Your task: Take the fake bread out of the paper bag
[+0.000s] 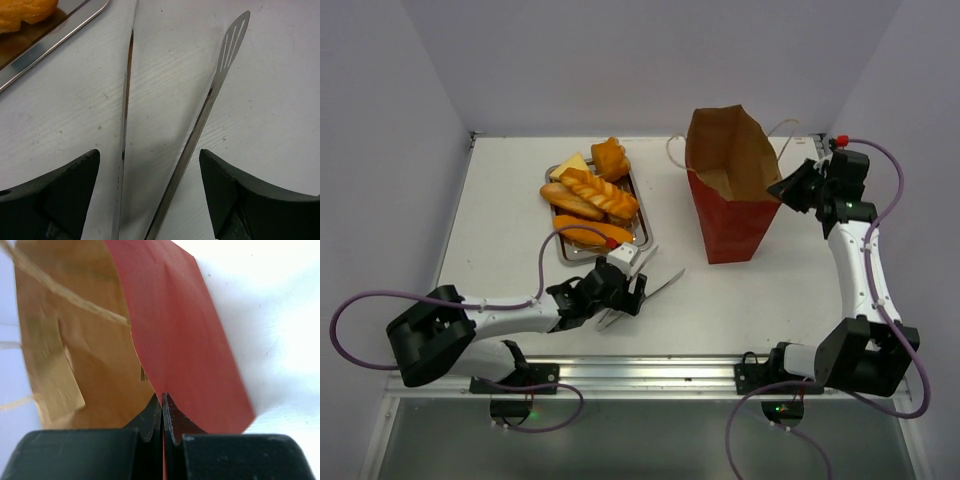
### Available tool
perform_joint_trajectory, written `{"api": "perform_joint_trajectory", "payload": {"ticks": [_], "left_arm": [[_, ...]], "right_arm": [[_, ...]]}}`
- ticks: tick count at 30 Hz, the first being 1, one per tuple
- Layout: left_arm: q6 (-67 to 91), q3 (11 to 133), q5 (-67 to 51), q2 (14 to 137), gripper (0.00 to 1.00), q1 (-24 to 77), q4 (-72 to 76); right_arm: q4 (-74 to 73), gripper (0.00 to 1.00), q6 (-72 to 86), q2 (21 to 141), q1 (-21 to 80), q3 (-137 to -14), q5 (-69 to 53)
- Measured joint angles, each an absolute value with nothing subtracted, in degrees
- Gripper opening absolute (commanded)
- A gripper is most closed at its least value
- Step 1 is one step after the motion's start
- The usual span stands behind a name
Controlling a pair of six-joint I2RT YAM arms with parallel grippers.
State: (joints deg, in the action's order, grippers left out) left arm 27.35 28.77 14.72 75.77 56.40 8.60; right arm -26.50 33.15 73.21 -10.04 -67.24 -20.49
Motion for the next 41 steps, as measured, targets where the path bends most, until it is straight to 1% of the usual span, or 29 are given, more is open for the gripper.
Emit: {"api": "perform_joint_trajectory", "payload": {"ticks": [4,5,6,8,9,11,12,17,18,21,22,23,24,28,34,37,41], "left_arm": [[27.05,28.84,14.57,74.65,0.85,56.4,7.88],[26.81,28.93,14.61,73.8,0.93,56.4,7.44],[26.46,29.15,14.63,72.86,0.99,56.4,6.92],[25.85,30.28,14.92,69.93,1.0,56.4,4.82],[25.69,31.07,15.2,68.29,0.99,56.4,4.01],[25.3,32.93,15.9,64.64,1.0,56.4,2.04],[25.04,33.82,16.4,62.7,1.0,56.4,1.19],[24.21,37.45,19.84,53.69,1.0,56.4,-4.08],[24.12,38.15,20.71,52.34,0.99,56.4,-5.54],[23.35,40.07,23.05,49.52,1.0,56.4,-8.97],[23.24,40.58,23.75,48.84,0.99,56.38,-9.85],[23.07,41.01,24.43,48.25,1.0,56.4,-10.74],[22.92,41.39,24.99,47.75,1.0,56.38,-11.62],[22.92,42.3,26.87,46.24,0.99,56.38,-14.94],[22.94,43.11,29.34,42.41,1.0,56.4,-18.96],[23.11,43.83,30.37,40.58,1.0,56.4,-20.18],[23.46,44.8,31.2,38.87,1.0,56.38,-22.04]], "right_arm": [[-26.33,0.0,32.93,73.89,-10.98,-66.65,-20.51],[-26.28,0.02,32.82,73.84,-11.16,-66.65,-20.51],[-26.24,0.09,32.75,73.82,-11.33,-66.65,-20.51],[-26.24,0.17,32.47,73.87,-11.44,-66.65,-20.49],[-26.28,0.27,32.27,73.87,-11.57,-66.65,-20.49],[-26.3,0.37,31.86,73.87,-11.66,-66.65,-20.51],[-26.37,0.46,31.48,73.87,-11.68,-66.65,-20.51],[-26.46,0.74,29.39,73.73,-11.94,-66.81,-20.51],[-26.76,0.81,28.8,73.6,-12.01,-67.07,-20.49],[-28.23,0.91,26.79,72.51,-12.08,-68.71,-20.49],[-28.58,0.96,26.11,71.75,-12.08,-69.3,-20.49],[-28.95,0.96,25.34,70.83,-12.08,-69.87,-20.49],[-29.19,0.99,24.71,70.02,-12.08,-70.3,-20.49],[-31.44,0.99,20.47,65.01,-12.08,-73.14,-18.72],[-36.75,0.99,13.41,58.98,-12.08,-78.61,-8.6],[-38.94,0.99,10.26,56.01,-12.08,-78.17,-3.36],[-40.27,0.99,6.94,51.7,-12.08,-73.84,0.89]]}}
